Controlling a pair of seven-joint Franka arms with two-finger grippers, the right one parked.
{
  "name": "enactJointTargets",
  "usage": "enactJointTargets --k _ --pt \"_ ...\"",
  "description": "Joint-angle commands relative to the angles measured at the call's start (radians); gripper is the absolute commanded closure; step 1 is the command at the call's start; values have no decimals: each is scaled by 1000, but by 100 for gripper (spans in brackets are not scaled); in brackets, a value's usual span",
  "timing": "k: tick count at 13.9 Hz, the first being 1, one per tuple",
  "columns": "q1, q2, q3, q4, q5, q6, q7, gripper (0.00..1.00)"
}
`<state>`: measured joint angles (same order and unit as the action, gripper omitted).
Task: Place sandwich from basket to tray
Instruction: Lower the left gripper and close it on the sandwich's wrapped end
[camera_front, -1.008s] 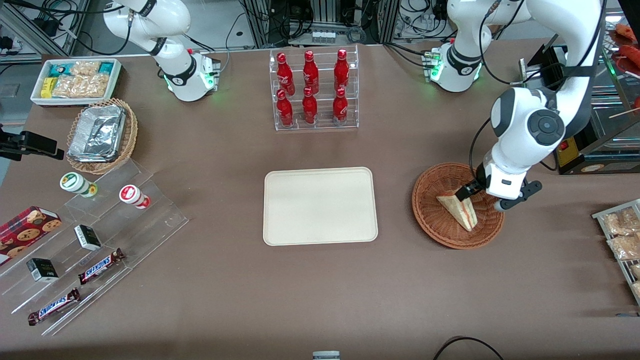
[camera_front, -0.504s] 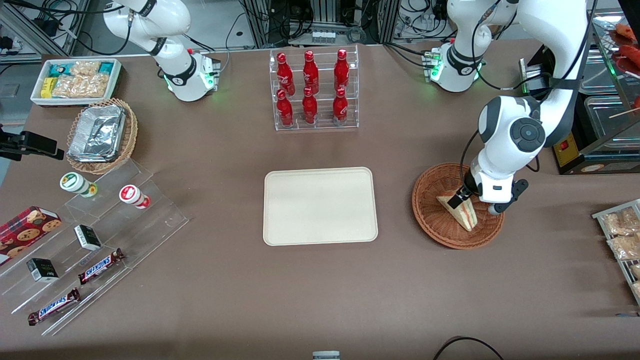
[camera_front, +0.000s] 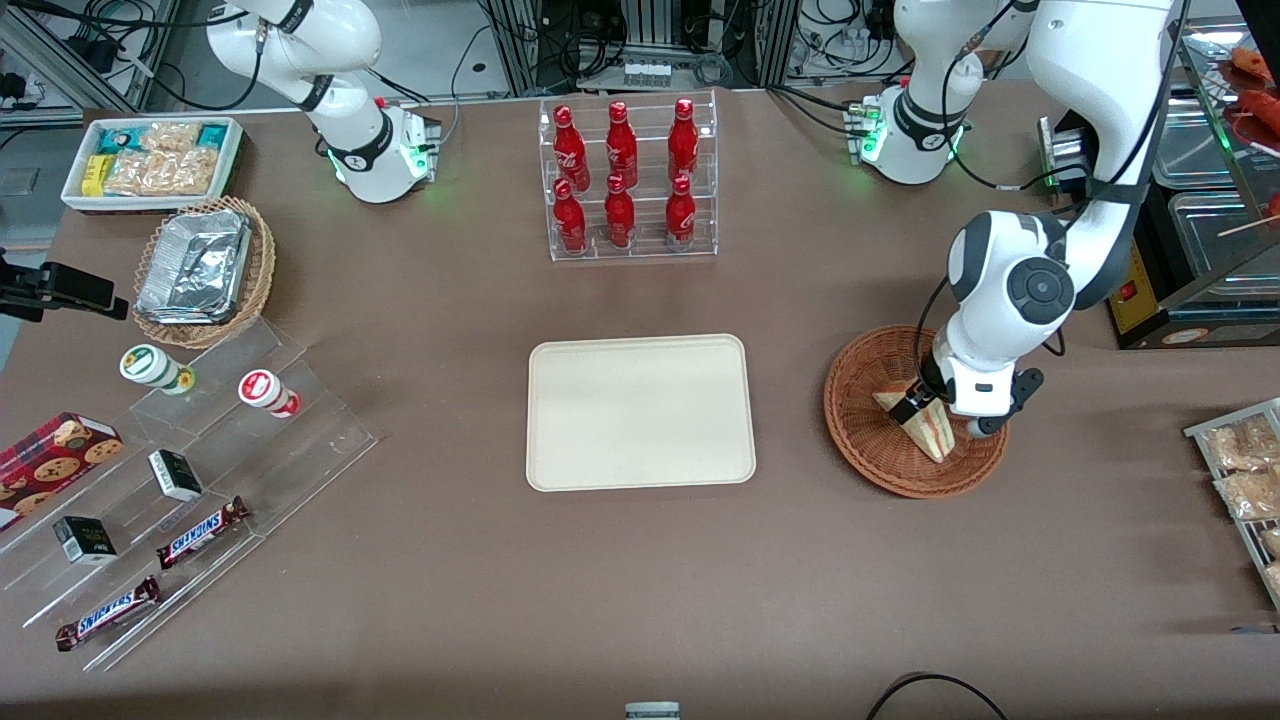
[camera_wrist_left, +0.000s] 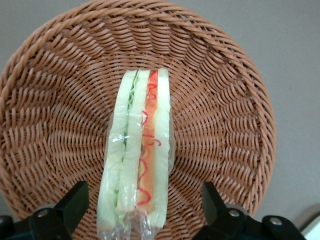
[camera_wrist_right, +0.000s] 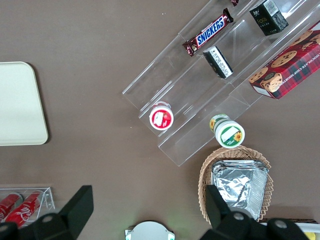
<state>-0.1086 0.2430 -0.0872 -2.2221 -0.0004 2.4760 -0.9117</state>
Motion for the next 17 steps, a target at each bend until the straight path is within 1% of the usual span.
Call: enactJointTargets --k 1,2,4,5,7,9,14,16,17 --pt "-6 22 9 -2 10 31 -13 2" --pt "-6 22 9 -4 10 31 -15 22" --pt "-5 27 9 -7 10 23 -12 80" --pt "-6 27 9 -7 11 20 -4 100" --pt "-9 19 9 -2 16 -15 4 100" --pt "-10 10 6 27 66 -72 7 100" --pt "-22 39 0 267 69 -360 92 100" --pt "-26 47 -2 341 68 -435 154 100" --pt "-45 59 -2 372 60 -448 168 100"
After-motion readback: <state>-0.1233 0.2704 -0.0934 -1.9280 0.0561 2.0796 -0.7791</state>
